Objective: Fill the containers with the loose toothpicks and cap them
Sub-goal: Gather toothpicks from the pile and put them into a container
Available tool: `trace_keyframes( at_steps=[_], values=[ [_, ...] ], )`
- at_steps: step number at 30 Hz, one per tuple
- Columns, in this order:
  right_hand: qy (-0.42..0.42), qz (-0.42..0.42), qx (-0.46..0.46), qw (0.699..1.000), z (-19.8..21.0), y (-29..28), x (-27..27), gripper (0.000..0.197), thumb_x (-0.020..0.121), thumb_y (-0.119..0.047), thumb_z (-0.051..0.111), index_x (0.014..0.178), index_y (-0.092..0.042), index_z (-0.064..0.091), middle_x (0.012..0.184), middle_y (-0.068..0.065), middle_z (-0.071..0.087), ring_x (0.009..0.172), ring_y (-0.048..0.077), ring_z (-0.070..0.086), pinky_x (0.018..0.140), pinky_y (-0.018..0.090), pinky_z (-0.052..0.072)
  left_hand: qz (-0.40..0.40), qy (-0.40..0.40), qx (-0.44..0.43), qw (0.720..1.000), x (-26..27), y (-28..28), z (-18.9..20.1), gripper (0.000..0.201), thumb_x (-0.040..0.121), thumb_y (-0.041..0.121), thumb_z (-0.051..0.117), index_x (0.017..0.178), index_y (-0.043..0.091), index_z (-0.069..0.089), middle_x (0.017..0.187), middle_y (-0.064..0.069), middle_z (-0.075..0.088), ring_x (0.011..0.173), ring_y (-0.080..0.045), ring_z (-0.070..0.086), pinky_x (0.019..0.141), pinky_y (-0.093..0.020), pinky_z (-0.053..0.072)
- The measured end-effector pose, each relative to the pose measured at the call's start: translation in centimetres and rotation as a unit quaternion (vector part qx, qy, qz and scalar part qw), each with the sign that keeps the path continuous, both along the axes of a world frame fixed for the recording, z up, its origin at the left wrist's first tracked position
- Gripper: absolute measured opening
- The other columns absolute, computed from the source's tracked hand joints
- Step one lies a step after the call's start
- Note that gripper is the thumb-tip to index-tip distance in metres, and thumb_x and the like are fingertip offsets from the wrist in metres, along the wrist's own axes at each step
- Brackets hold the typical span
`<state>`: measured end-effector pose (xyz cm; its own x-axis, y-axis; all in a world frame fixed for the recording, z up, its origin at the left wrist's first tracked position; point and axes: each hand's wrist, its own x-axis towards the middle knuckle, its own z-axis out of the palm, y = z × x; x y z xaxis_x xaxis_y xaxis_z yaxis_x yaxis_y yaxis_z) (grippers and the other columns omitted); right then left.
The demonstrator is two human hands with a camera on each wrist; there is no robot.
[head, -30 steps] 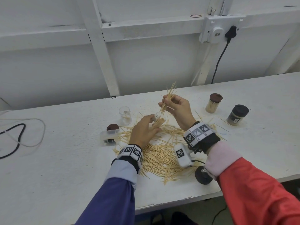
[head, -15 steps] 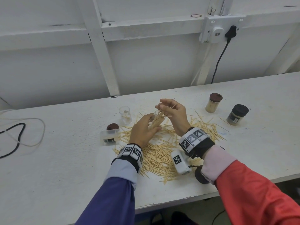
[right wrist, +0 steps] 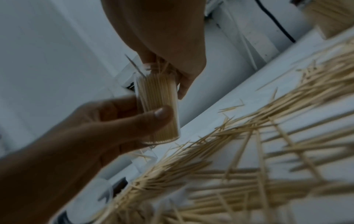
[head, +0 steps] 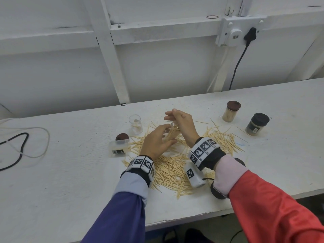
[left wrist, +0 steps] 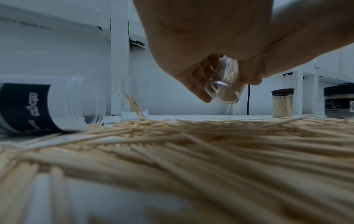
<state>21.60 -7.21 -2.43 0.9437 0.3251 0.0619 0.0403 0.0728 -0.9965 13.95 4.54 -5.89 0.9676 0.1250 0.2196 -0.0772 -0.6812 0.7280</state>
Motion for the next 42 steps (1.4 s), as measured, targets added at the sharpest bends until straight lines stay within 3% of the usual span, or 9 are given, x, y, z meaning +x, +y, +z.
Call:
trace_keyframes(
  at_steps=[4, 9, 11, 19, 24, 28, 32, 37, 42],
  values=[
    [-0.041, 0.01, -0.061, 0.997, -0.1, 0.2, 0.0, 0.034, 0.102, -0.029, 0.048, 0.101, -0.005, 0.071, 0.092, 0.01, 0.073, 0.087, 0.015, 0.069, 0.076, 0.023, 0.054, -0.002, 0.003, 0.003, 1.0, 0.0, 0.0, 0.2, 0.059, 0.082, 0.033, 0.076, 0.132, 0.013, 0.052, 0.127, 0.001, 0.061, 0.112, -0.01, 0.059, 0.094, -0.028, 0.05],
    [-0.015, 0.021, -0.037, 0.999, 0.8, -0.4, 0.3, 0.02, 0.094, -0.019, 0.062, 0.104, -0.004, 0.07, 0.082, 0.011, 0.07, 0.074, 0.012, 0.068, 0.063, 0.021, 0.053, -0.016, 0.002, 0.013, 1.0, -0.1, -0.1, 0.1, 0.061, 0.081, 0.033, 0.077, 0.133, 0.014, 0.052, 0.129, 0.002, 0.061, 0.11, -0.007, 0.059, 0.091, -0.018, 0.048],
    [-0.017, 0.048, -0.029, 0.998, 0.9, -0.7, 0.3, 0.017, 0.09, -0.012, 0.067, 0.104, -0.003, 0.07, 0.082, 0.016, 0.07, 0.076, 0.016, 0.069, 0.07, 0.026, 0.057, -0.009, 0.002, 0.008, 1.0, -0.1, -0.1, 0.1, 0.06, 0.081, 0.034, 0.077, 0.133, 0.014, 0.053, 0.127, 0.003, 0.061, 0.11, -0.007, 0.059, 0.088, -0.017, 0.046],
    [-0.002, 0.05, 0.032, 0.998, 0.8, -1.0, 0.3, 0.024, 0.086, 0.001, 0.067, 0.111, 0.0, 0.066, 0.087, 0.018, 0.07, 0.08, 0.019, 0.07, 0.074, 0.024, 0.053, 0.041, -0.01, 0.016, 0.999, 0.0, 0.1, 0.1, 0.059, 0.08, 0.039, 0.076, 0.13, 0.016, 0.054, 0.125, 0.006, 0.062, 0.11, -0.008, 0.059, 0.09, -0.034, 0.051],
    [0.001, 0.047, 0.054, 0.997, 0.6, -1.3, 0.7, 0.027, 0.09, -0.005, 0.064, 0.116, 0.0, 0.064, 0.098, 0.021, 0.071, 0.095, 0.028, 0.07, 0.086, 0.032, 0.054, 0.055, -0.013, -0.016, 0.998, 0.0, 0.1, 0.1, 0.061, 0.08, 0.04, 0.077, 0.132, 0.016, 0.054, 0.124, 0.004, 0.062, 0.107, -0.006, 0.059, 0.088, -0.03, 0.054],
    [-0.018, 0.086, -0.013, 0.996, 0.9, -1.3, 0.5, 0.034, 0.102, -0.027, 0.047, 0.126, -0.009, 0.062, 0.114, 0.004, 0.071, 0.111, 0.008, 0.063, 0.093, 0.018, 0.044, 0.024, -0.017, -0.031, 0.999, 0.1, 0.0, 0.0, 0.065, 0.082, 0.039, 0.076, 0.136, 0.013, 0.051, 0.127, 0.002, 0.061, 0.108, -0.006, 0.059, 0.084, -0.013, 0.049],
    [-0.092, 0.134, -0.123, 0.979, 0.5, -0.9, 0.4, 0.039, 0.103, -0.029, 0.043, 0.134, -0.01, 0.057, 0.135, 0.001, 0.059, 0.125, 0.006, 0.05, 0.092, 0.004, 0.037, -0.02, -0.014, -0.018, 1.0, 0.1, -0.1, 0.0, 0.064, 0.082, 0.036, 0.076, 0.137, 0.013, 0.05, 0.125, 0.0, 0.063, 0.109, -0.01, 0.059, 0.082, -0.004, 0.042],
    [-0.089, 0.094, -0.136, 0.982, 0.4, -1.5, 1.1, 0.036, 0.103, -0.028, 0.044, 0.13, -0.011, 0.061, 0.133, 0.002, 0.06, 0.124, 0.009, 0.051, 0.104, 0.023, 0.039, -0.012, -0.035, -0.033, 0.999, 0.0, 0.0, 0.0, 0.064, 0.081, 0.042, 0.074, 0.134, 0.013, 0.053, 0.122, 0.003, 0.063, 0.107, -0.008, 0.06, 0.083, -0.01, 0.047],
    [-0.044, 0.158, -0.148, 0.975, 0.5, -2.0, 0.5, 0.048, 0.1, -0.042, 0.042, 0.138, -0.014, 0.053, 0.143, 0.004, 0.052, 0.131, 0.014, 0.047, 0.111, 0.033, 0.037, 0.025, -0.034, -0.037, 0.998, 0.0, 0.1, 0.0, 0.05, 0.084, 0.047, 0.071, 0.124, 0.02, 0.057, 0.108, 0.013, 0.062, 0.097, -0.007, 0.061, 0.083, -0.022, 0.052]
  ],
)
